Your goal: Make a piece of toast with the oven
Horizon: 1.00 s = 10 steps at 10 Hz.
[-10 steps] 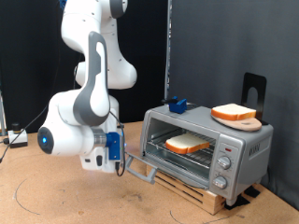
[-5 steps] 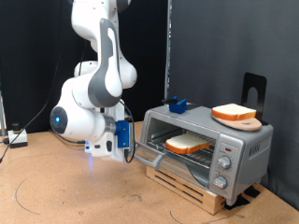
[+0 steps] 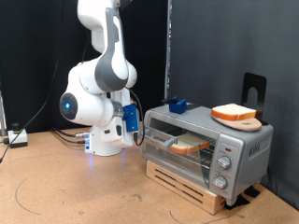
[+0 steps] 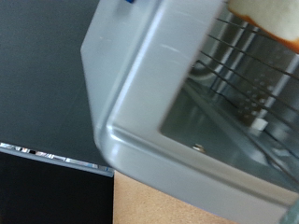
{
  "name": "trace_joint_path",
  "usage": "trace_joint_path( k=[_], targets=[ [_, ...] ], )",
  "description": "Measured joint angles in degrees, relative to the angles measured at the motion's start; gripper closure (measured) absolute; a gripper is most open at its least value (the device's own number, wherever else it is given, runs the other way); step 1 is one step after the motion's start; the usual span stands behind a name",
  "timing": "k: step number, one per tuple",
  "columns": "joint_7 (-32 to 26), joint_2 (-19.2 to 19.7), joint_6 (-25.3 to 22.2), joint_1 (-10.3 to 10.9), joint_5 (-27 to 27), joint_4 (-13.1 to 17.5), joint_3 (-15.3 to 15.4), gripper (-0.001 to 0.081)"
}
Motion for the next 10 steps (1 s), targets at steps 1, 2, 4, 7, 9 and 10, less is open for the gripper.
trace_joint_path(
  k=[1,2,4,7,9,10],
  targets=[
    [1.01,-2.00,-0.01,0.29,0.71,-1.45,0.61,-0.0003],
    [2.17,-4.11,0.04,0.60,1.87,-3.12,1.33,-0.0003],
    [3.96,-8.42,0.31,1.30,3.76,-6.71,2.87,-0.0003],
    [4.32,-13.31,0.70,1.26,5.01,-10.08,3.38,-0.0003],
    [5.71,-13.10,1.78,-0.78,4.97,-9.49,1.75,-0.0003],
    [7.78,-12.30,3.49,-2.11,4.77,-8.95,1.03,-0.0003]
  ],
)
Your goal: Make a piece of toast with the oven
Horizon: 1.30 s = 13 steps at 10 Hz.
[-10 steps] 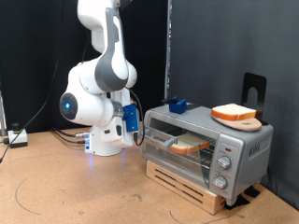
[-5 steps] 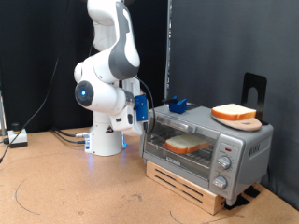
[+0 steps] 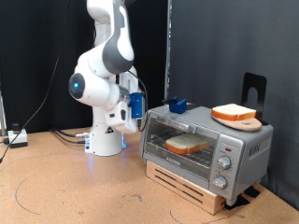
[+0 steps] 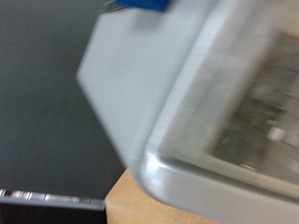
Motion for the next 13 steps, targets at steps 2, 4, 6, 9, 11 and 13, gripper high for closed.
trace_joint_path(
  k=[2,4,6,9,11,13],
  targets=[
    [4.71,2.44,3.08,-2.14,-1.68,1.62,-0.80,-0.0003],
    [6.51,5.40,4.48,-3.83,-3.89,3.88,-2.02,-0.0003],
    [7.27,9.24,4.11,-5.13,-6.29,6.87,-3.01,-0.0003],
    [6.11,9.55,3.79,-4.79,-0.64,7.49,-2.51,-0.0003],
    [4.93,10.97,4.78,-4.14,8.93,9.23,-1.54,-0.0003],
    [5.97,13.97,4.52,-3.50,12.96,12.14,-0.18,-0.0003]
  ],
)
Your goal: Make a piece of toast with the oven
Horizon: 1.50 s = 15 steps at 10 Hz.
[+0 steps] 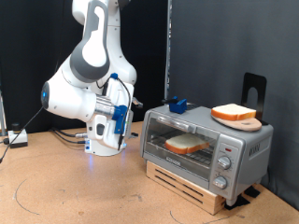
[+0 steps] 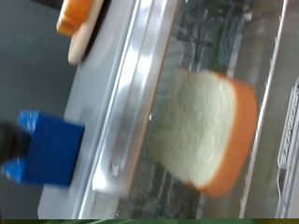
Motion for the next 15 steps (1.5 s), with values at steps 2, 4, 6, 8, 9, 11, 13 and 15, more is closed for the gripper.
trace_joint_path(
  k=[2,4,6,8,9,11,13,15],
  targets=[
    [5.01,4.10,-1.32,0.81,0.14,4.30,1.40,-0.0003],
    [7.59,7.36,0.65,1.50,1.32,7.31,2.44,-0.0003],
    [7.30,7.66,-3.93,1.08,1.07,7.86,2.34,-0.0003],
    [6.49,9.71,-4.59,0.99,6.35,10.91,2.67,-0.0003],
    [6.82,11.22,-3.64,1.19,6.88,12.69,2.98,-0.0003],
    [9.34,14.87,-2.75,1.90,5.76,17.00,3.55,-0.0003],
    [11.67,17.35,3.14,3.32,6.26,19.31,3.75,-0.0003],
    [11.98,17.53,-3.22,2.73,4.99,19.79,3.59,-0.0003]
  ],
)
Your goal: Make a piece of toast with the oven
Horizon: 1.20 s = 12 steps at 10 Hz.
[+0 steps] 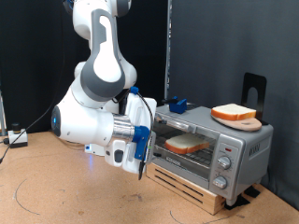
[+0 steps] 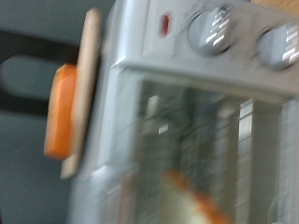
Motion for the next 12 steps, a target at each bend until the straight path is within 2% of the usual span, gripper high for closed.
trace_joint_path(
  k=[1,4,6,9,11,12],
  targets=[
    [-0.66,0.52,-3.32,-0.67,1.05,1.03,-0.06,-0.0003],
    [0.95,6.16,-4.47,-0.44,2.69,7.28,0.83,-0.0003],
    [2.66,10.51,-4.05,0.73,1.43,11.58,1.36,-0.0003],
    [5.06,16.06,0.03,3.79,-1.29,15.97,1.37,-0.0003],
    [4.73,17.82,7.84,5.97,-0.79,16.67,1.20,-0.0003],
    [4.76,17.85,6.62,5.81,-0.79,16.66,1.19,-0.0003]
  ],
)
